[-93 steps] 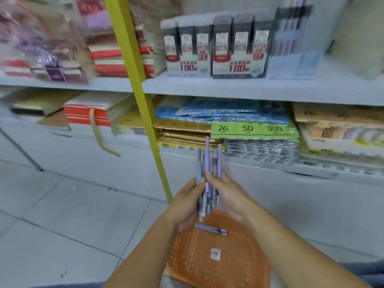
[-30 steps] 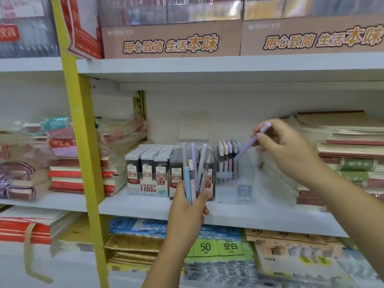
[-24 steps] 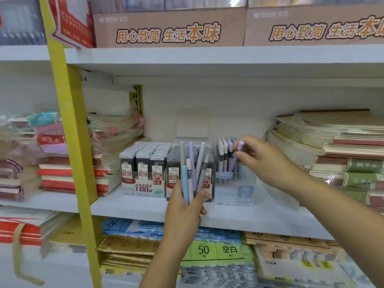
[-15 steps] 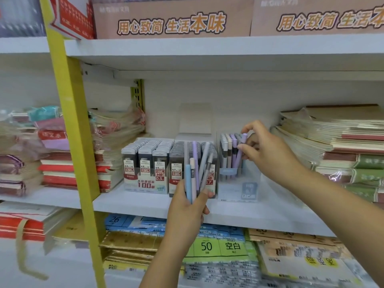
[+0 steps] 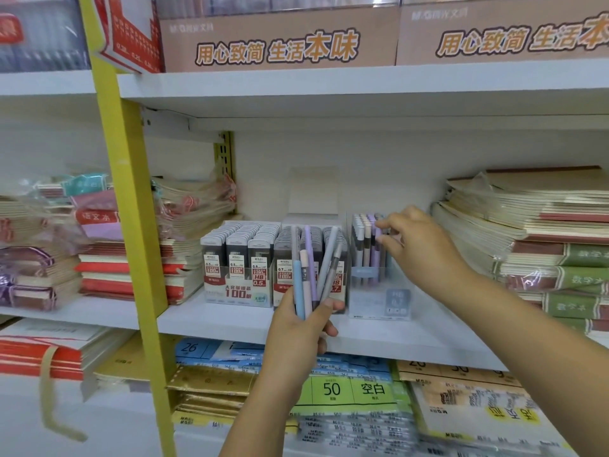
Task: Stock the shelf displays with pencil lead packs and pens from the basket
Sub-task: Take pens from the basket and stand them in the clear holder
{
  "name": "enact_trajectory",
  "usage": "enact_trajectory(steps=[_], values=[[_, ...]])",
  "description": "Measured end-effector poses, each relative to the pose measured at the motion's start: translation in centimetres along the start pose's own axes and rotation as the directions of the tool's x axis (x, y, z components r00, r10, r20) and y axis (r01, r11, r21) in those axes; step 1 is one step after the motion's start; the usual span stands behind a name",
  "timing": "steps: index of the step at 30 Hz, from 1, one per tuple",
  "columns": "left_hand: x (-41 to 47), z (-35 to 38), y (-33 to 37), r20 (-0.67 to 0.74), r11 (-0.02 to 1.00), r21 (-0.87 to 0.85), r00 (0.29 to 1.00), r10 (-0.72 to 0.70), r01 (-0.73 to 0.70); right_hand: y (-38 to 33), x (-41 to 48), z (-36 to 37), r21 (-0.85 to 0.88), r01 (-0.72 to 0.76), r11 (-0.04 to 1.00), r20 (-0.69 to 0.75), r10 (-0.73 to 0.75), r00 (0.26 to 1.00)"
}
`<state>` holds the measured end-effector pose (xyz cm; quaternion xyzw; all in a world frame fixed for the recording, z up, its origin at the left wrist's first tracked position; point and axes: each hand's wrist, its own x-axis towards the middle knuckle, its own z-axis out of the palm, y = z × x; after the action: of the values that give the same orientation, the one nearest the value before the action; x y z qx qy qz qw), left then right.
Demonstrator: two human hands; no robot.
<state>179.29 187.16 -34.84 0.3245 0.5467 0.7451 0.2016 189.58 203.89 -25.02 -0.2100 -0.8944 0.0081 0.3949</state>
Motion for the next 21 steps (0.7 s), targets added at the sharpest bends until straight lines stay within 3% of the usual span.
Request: enact_trajectory(steps=[2,4,7,10,14,16,21], values=[[-0.2,-0.1,0.3,0.013,1.000,-0.019,1.000,-0.009,0.009,-1.1,-1.2,-0.1,0.114,-0.018,0.993,-0.056,0.024,0.998],[-0.4,-0.2,0.6,0.046,0.998,-0.053,0.999,-0.013,0.016,-2.5,-2.8,0.0,0.354,-0.071,0.932,-0.055,0.097,0.994],[-0.8,-0.1,0.8,0.111,0.997,-0.069,0.994,-0.014,0.022,-4.3,-4.7,0.5,0.692,-0.214,0.690,0.160,0.142,0.977],[-1.2,0.1,0.8,0.184,0.997,-0.071,0.983,-0.020,0.033,-4.8,-5.3,0.8,0.788,-0.261,0.558,0.219,0.141,0.965],[-1.4,-0.4,0.8,0.216,0.988,-0.135,0.975,-0.049,0.080,-4.1,-5.2,0.2,0.872,-0.278,0.402,0.194,0.236,0.952],[-1.3,-0.7,0.7,0.201,0.987,-0.132,0.978,-0.063,0.090,-3.2,-4.6,-0.8,0.889,-0.230,0.395,0.117,0.291,0.949],[-0.7,-0.6,0.3,0.120,0.998,-0.047,0.992,-0.044,0.050,-0.6,-2.1,-4.2,0.801,-0.009,0.598,-0.181,0.256,0.950]])
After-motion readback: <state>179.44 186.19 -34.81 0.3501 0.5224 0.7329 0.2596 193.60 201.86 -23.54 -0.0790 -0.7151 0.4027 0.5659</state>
